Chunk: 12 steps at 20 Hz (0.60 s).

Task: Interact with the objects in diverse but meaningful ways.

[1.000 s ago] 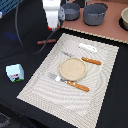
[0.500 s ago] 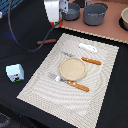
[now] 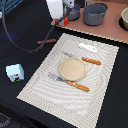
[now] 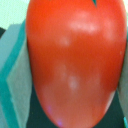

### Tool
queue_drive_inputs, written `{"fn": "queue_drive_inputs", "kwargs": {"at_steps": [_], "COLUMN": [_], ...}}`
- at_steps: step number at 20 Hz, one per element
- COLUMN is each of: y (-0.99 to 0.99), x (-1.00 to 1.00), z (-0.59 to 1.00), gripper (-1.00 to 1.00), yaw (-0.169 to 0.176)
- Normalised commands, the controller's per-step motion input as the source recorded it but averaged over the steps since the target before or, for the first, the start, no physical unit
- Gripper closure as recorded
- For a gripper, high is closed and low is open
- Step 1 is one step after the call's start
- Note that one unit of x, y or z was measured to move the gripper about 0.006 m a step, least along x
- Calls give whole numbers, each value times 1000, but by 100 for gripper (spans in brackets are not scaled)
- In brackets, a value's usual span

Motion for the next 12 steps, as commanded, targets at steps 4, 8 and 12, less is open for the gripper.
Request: {"fn": "queue_drive_inputs", "kwargs": {"at_steps": [4,8,12], "y": [-447,-469,-479], "x": [900,883,881], "z": [213,109,105], "gripper": [100,100,100], "yaw": [0,0,0]}}
